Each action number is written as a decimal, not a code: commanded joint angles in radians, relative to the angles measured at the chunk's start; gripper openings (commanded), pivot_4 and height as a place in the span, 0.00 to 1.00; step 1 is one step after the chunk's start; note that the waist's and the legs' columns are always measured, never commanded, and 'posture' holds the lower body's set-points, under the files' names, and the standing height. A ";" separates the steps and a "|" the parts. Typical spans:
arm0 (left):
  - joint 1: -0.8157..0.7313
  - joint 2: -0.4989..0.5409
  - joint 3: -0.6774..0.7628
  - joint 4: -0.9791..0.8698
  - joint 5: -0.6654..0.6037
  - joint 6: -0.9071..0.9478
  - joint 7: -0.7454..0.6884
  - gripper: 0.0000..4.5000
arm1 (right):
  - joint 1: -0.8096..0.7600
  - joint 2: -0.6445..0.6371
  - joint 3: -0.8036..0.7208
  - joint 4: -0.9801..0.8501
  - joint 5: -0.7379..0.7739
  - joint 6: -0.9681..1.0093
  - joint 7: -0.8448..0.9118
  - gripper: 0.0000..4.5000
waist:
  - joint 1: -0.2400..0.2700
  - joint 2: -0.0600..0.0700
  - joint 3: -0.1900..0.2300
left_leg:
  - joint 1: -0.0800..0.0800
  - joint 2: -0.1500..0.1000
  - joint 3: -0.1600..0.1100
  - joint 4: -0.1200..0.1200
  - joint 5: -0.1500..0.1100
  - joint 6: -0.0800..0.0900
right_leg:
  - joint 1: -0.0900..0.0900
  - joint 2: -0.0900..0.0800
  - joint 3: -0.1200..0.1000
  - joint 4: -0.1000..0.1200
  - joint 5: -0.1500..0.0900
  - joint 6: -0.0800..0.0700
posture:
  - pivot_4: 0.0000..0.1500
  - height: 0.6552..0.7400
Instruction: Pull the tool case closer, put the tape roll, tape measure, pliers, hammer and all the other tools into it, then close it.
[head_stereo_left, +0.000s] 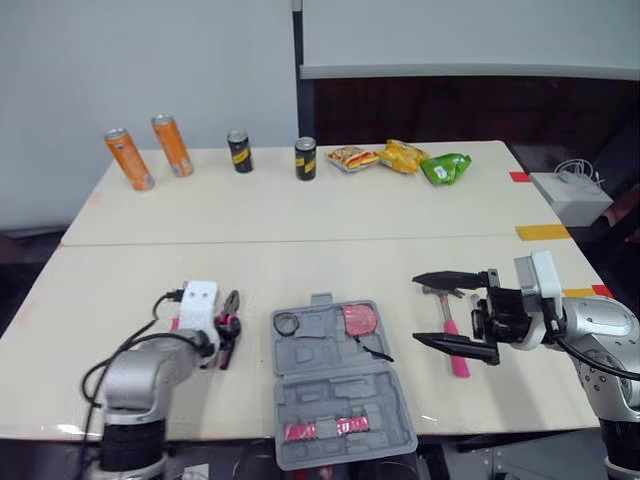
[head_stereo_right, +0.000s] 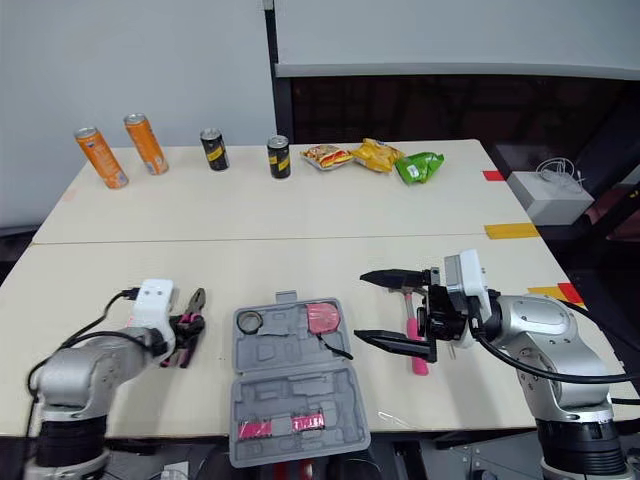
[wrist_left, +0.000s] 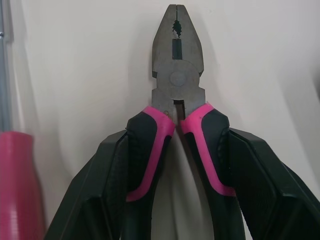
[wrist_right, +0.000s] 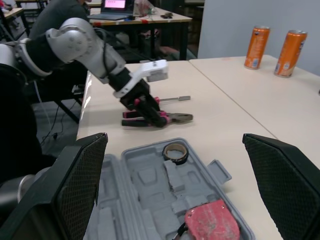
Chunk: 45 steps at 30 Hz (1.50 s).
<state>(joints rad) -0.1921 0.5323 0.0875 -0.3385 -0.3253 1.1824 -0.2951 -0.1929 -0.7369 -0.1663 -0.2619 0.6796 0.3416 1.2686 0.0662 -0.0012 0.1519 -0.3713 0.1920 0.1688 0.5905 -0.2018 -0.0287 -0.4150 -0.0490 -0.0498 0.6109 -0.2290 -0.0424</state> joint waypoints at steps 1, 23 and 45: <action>0.003 0.133 -0.016 -0.045 -0.025 -0.173 -0.199 0.53 | -0.009 -0.005 0.022 -0.054 -0.022 0.002 -0.036 1.00 | 0.006 0.000 0.001 | 0.000 0.000 -0.001 0.000 0.000 0.000 | 0.000 0.000 0.000 0.000 0.000 0.000 | 1.00 1.00; -0.641 0.422 -0.442 0.307 0.099 -0.678 -1.183 0.53 | -0.578 0.098 0.553 -0.039 -0.347 0.444 -0.299 1.00 | 0.006 0.001 0.019 | 0.009 -0.006 0.006 -0.007 0.007 -0.011 | -0.002 -0.005 0.005 0.012 0.001 -0.001 | 1.00 1.00; -0.698 0.280 -0.512 0.335 0.182 -0.662 -1.195 0.53 | -0.681 0.237 0.666 0.006 -0.394 0.585 -0.307 0.88 | 0.008 0.001 0.019 | 0.008 -0.006 0.004 -0.004 0.010 -0.024 | -0.002 -0.006 0.005 0.021 0.001 -0.002 | 1.00 1.00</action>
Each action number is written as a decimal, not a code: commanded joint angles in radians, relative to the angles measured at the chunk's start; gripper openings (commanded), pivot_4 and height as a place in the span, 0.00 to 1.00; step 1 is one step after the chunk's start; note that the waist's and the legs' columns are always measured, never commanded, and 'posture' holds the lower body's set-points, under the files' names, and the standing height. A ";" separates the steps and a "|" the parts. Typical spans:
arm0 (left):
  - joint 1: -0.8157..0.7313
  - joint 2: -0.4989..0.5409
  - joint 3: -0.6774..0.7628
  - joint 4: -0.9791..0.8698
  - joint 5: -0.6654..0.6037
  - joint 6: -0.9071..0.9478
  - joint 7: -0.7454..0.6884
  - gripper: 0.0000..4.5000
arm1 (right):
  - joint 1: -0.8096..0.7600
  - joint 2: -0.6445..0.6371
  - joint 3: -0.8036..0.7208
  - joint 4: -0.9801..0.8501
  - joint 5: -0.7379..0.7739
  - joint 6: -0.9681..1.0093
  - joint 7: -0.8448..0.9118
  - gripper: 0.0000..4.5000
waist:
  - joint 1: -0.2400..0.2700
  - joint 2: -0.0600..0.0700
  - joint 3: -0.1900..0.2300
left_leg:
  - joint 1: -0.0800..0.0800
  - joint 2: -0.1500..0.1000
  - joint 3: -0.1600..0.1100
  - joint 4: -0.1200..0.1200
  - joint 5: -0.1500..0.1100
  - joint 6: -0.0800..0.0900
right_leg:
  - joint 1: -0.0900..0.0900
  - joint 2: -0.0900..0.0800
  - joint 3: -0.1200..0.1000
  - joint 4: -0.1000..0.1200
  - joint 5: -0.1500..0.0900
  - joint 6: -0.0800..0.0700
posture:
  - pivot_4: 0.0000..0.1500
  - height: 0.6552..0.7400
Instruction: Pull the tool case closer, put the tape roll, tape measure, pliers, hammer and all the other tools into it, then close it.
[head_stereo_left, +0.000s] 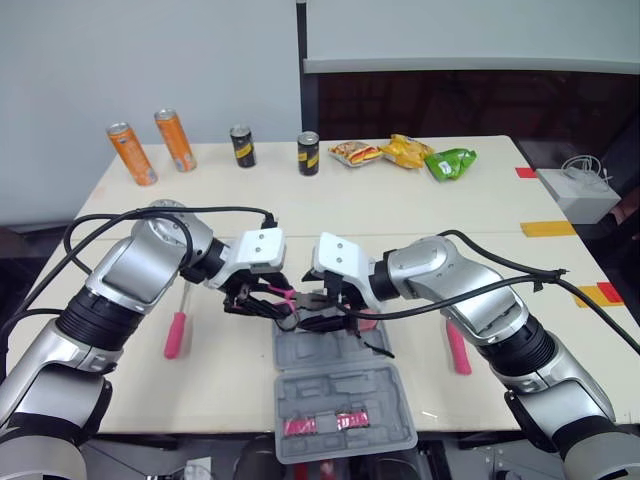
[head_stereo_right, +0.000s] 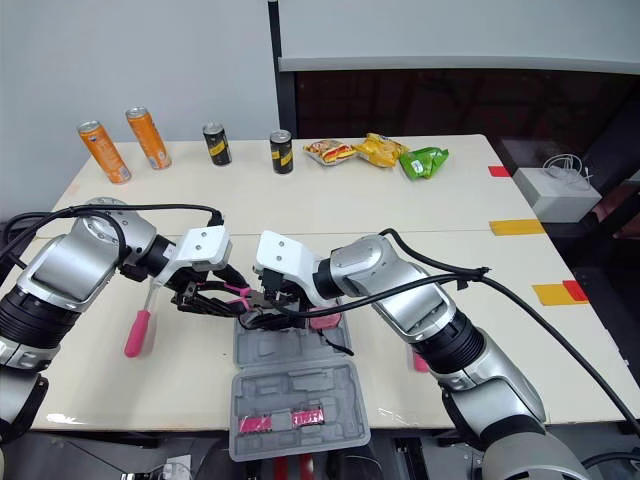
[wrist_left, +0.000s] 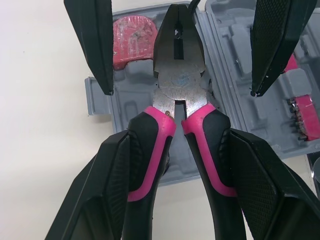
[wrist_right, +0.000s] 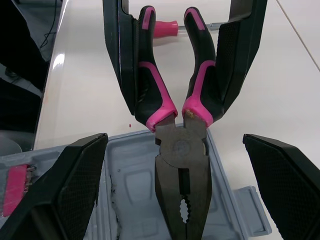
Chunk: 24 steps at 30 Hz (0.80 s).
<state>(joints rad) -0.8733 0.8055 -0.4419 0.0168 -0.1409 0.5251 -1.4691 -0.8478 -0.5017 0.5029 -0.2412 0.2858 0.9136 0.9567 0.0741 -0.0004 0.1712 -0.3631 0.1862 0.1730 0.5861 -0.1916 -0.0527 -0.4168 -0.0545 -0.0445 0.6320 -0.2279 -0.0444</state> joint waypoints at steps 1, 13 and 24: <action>-0.014 0.005 0.019 -0.025 -0.003 0.000 -0.021 0.53 | -0.024 -0.001 0.001 -0.017 -0.002 0.015 0.006 0.81 | 0.001 0.000 0.000 | 0.000 0.000 0.000 0.000 0.000 0.000 | 0.000 0.000 0.000 0.000 0.000 0.000 | 1.00 1.00; 0.003 -0.013 0.029 -0.045 -0.011 0.013 -0.006 0.53 | -0.015 -0.006 0.011 -0.024 -0.015 0.030 -0.004 0.21 | 0.001 0.000 0.000 | -0.001 0.000 -0.001 0.000 0.000 -0.001 | 0.000 0.000 0.000 0.001 0.000 0.000 | 1.00 1.00; 0.045 -0.061 0.057 -0.099 -0.038 0.076 0.058 0.53 | 0.046 -0.090 -0.009 -0.088 -0.008 0.022 0.012 0.21 | 0.003 0.000 0.000 | -0.002 0.000 -0.001 0.001 0.000 -0.001 | 0.000 0.000 0.000 0.002 0.000 0.000 | 1.00 1.00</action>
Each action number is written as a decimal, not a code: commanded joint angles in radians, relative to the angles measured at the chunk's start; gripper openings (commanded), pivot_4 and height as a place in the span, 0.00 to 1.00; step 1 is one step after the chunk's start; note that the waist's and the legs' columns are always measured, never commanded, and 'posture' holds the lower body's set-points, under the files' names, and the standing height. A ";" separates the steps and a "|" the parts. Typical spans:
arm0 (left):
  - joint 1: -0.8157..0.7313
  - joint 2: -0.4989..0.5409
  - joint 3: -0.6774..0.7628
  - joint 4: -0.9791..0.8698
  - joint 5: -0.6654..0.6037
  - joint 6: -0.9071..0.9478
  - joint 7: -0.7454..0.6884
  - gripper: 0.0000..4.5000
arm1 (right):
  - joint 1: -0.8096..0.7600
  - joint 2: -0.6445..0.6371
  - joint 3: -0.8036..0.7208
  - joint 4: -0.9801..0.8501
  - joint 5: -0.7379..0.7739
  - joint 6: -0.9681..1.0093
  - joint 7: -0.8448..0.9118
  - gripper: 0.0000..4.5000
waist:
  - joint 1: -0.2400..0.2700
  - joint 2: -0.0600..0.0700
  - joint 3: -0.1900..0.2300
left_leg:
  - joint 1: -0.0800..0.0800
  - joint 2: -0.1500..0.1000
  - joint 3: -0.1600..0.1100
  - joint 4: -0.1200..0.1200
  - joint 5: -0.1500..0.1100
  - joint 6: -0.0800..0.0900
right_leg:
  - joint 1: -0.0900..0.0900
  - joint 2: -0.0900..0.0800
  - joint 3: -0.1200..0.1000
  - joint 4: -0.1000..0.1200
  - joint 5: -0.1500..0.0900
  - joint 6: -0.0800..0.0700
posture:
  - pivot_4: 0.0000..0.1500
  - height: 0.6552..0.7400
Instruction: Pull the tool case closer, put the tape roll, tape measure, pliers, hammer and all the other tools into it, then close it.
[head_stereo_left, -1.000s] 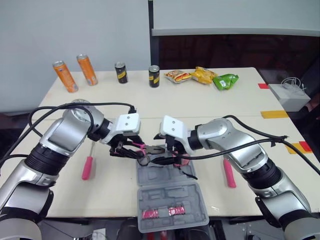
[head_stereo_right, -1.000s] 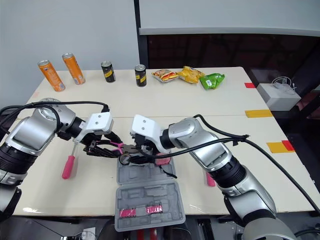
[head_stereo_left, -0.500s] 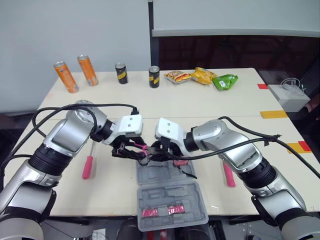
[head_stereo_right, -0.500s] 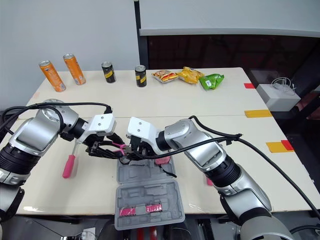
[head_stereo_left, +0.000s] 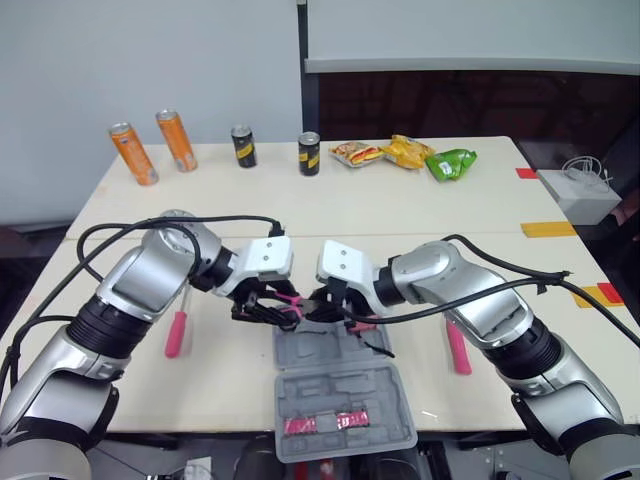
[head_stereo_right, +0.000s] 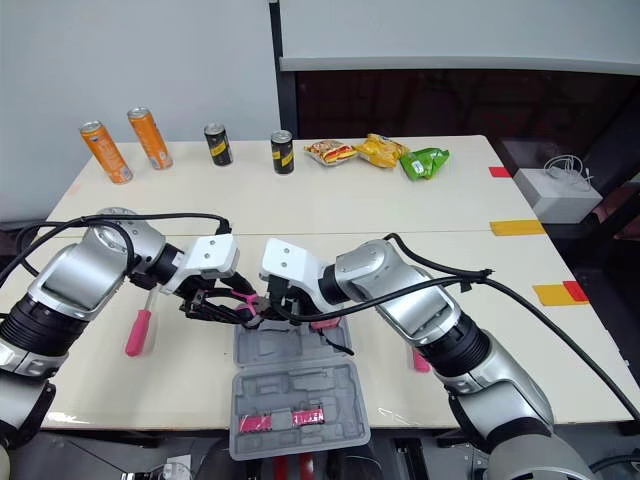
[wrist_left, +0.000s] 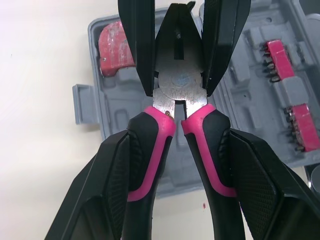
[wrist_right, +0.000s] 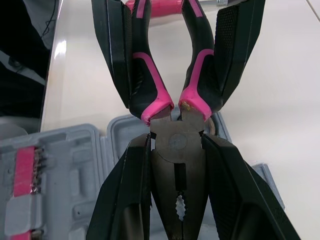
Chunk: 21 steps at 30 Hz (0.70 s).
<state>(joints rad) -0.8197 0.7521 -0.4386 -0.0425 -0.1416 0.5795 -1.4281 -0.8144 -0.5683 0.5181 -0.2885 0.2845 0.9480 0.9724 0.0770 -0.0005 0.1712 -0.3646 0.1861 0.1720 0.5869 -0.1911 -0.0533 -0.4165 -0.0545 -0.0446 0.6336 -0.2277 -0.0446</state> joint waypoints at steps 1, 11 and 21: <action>-0.003 -0.021 0.073 -0.050 -0.056 0.043 0.031 0.64 | 0.023 -0.034 -0.032 -0.050 -0.004 -0.017 -0.001 0.21 | 0.000 0.000 0.000 | 0.000 0.000 0.000 0.000 0.000 0.000 | 0.000 0.000 0.000 0.000 0.000 0.000 | 1.00 1.00; 0.293 -0.033 0.466 -0.352 -0.378 0.289 0.217 1.00 | 0.173 -0.222 -0.138 -0.136 0.036 -0.125 0.097 0.21 | -0.006 0.000 0.000 | 0.000 0.000 -0.001 0.001 0.000 0.000 | 0.000 0.000 0.000 0.002 -0.001 -0.001 | 1.00 1.00; 0.778 -0.155 0.812 -0.504 -0.557 0.057 0.303 1.00 | 0.328 -0.426 -0.302 -0.088 0.058 -0.275 0.225 0.21 | -0.004 -0.001 0.000 | 0.001 0.001 -0.001 0.002 -0.002 0.008 | 0.003 0.001 0.000 -0.002 0.000 -0.002 | 1.00 1.00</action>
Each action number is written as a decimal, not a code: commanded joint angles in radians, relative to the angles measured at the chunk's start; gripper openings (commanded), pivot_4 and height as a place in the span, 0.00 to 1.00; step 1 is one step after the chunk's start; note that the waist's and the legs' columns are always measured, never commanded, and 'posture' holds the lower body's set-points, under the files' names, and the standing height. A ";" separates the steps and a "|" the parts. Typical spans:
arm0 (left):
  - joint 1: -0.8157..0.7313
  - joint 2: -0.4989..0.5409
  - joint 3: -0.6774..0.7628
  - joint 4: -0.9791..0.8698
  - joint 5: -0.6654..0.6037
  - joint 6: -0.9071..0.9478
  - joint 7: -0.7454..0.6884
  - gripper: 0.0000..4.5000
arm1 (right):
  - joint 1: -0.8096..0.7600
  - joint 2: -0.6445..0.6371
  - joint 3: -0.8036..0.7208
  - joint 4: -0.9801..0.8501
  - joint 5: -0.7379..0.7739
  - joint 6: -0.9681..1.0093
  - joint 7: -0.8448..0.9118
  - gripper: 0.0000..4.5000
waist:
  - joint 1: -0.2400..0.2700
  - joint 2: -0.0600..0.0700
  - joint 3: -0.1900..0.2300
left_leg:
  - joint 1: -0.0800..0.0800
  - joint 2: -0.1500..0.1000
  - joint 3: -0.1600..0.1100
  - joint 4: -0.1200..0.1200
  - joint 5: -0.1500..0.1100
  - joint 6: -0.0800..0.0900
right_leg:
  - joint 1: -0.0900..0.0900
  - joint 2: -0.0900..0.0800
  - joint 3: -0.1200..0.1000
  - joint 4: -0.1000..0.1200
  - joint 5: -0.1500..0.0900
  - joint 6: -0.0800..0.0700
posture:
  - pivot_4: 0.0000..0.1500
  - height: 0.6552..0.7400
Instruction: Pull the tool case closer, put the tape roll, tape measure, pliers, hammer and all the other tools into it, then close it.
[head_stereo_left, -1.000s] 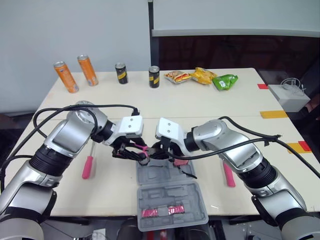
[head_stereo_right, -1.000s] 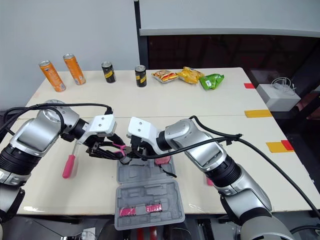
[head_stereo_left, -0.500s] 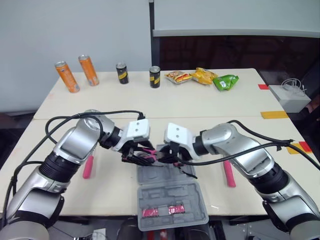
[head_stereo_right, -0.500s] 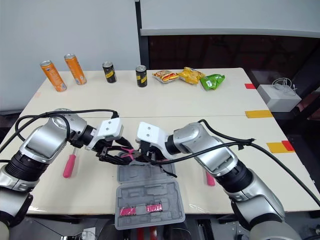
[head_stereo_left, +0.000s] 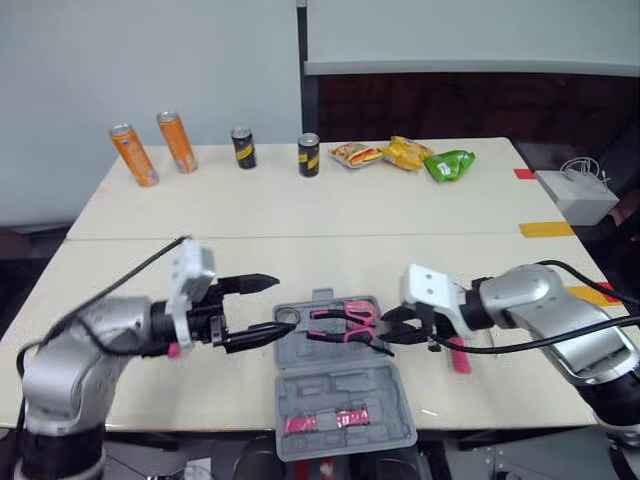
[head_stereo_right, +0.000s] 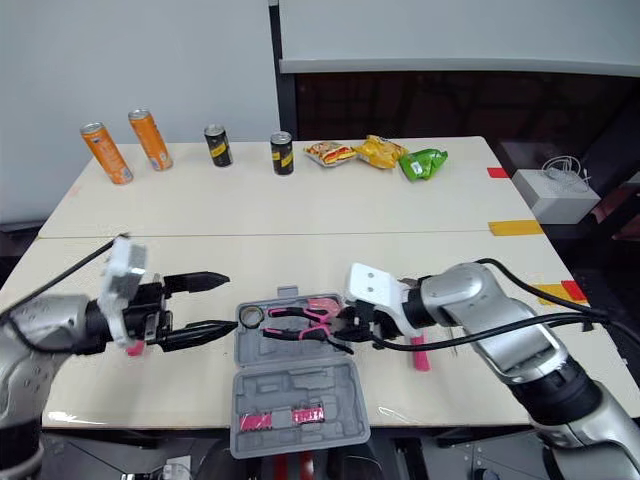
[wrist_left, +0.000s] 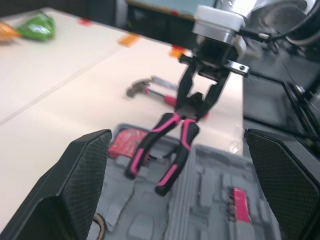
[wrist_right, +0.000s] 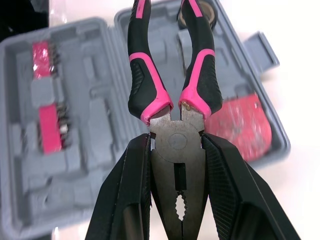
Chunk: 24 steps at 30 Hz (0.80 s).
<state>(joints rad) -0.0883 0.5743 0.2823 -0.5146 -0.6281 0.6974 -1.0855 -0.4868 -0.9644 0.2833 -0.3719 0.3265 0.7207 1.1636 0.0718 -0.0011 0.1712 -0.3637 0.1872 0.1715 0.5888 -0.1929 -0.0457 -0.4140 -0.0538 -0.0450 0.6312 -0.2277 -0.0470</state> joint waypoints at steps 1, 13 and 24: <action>0.084 0.016 0.134 -0.017 -0.103 -0.098 -0.073 1.00 | 0.003 -0.039 -0.076 0.001 0.018 -0.056 0.044 0.21 | 0.001 -0.001 0.000 | 0.001 0.000 0.000 0.000 0.000 0.001 | 0.000 0.000 0.000 0.000 0.000 0.000 | 1.00 1.00; 0.378 0.105 0.286 0.180 -0.124 -0.336 -0.332 1.00 | -0.107 0.067 0.058 0.104 -0.091 -0.133 0.067 0.21 | 0.000 -0.002 0.000 | 0.010 0.001 0.004 -0.002 0.001 0.002 | 0.001 0.002 0.003 0.000 0.001 -0.001 | 1.00 1.00; 0.364 0.128 0.247 0.145 -0.138 -0.348 -0.243 1.00 | -0.236 0.265 0.248 0.248 -0.280 -0.170 0.045 0.21 | -0.005 -0.003 0.001 | 0.010 0.002 0.008 -0.002 0.000 0.001 | 0.000 0.002 0.006 0.000 0.001 -0.001 | 1.00 1.00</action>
<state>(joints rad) 0.2771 0.6852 0.5260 -0.3445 -0.7496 0.3514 -1.3389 -0.6959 -0.7077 0.5361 -0.1166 0.0603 0.5585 1.2122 0.0668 -0.0043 0.1721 -0.3535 0.1888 0.1793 0.5863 -0.1926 -0.0443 -0.4139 -0.0516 -0.0388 0.6316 -0.2270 -0.0483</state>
